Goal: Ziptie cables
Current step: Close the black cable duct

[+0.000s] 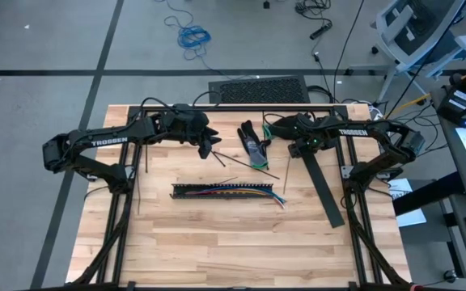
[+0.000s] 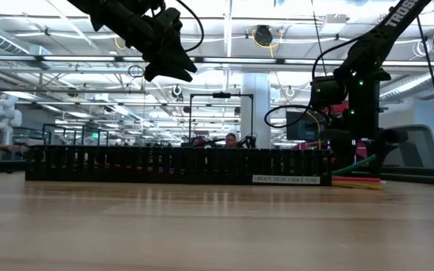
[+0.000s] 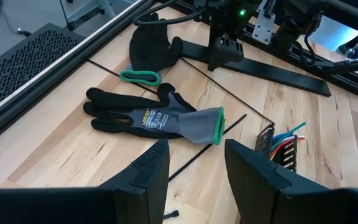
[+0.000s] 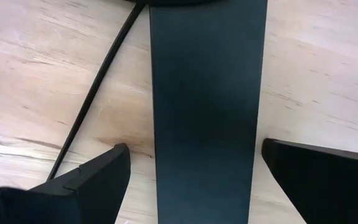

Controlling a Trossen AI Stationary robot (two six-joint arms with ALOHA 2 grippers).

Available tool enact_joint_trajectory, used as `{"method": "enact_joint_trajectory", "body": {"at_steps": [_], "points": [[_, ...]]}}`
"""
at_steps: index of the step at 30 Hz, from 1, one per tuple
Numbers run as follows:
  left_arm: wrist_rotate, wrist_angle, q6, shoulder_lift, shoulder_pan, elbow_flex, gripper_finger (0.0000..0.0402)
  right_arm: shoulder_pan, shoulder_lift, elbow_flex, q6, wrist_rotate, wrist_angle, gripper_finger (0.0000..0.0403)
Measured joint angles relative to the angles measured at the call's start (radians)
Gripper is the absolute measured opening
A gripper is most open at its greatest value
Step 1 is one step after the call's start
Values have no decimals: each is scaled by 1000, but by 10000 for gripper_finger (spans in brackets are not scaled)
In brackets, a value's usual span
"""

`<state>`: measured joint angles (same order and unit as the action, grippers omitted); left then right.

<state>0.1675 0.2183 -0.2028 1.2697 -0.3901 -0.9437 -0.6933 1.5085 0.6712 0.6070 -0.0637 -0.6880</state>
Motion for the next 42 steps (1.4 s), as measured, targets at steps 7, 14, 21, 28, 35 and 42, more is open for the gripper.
{"method": "enact_joint_trajectory", "body": {"at_steps": [7, 14, 21, 28, 35, 42], "points": [[0, 0, 0, 0, 0, 0, 151, 2, 0, 0, 3, 0, -2, 359], [0, 0, 0, 0, 0, 0, 151, 1, 0, 0, 4, 15, -2, 359], [-1, 0, 0, 0, 0, 0, 151, 1, 0, 1, 17, 10, -9, 331], [-1, 0, 0, 0, 0, 0, 151, 1, 0, 2, 17, 9, -12, 292], [-12, 0, 7, 0, 0, 0, 151, 1, 0, 2, 17, 9, -13, 265], [-20, 0, 8, 0, 0, 0, 151, 1, 0, 2, 17, 10, -11, 243]]}}
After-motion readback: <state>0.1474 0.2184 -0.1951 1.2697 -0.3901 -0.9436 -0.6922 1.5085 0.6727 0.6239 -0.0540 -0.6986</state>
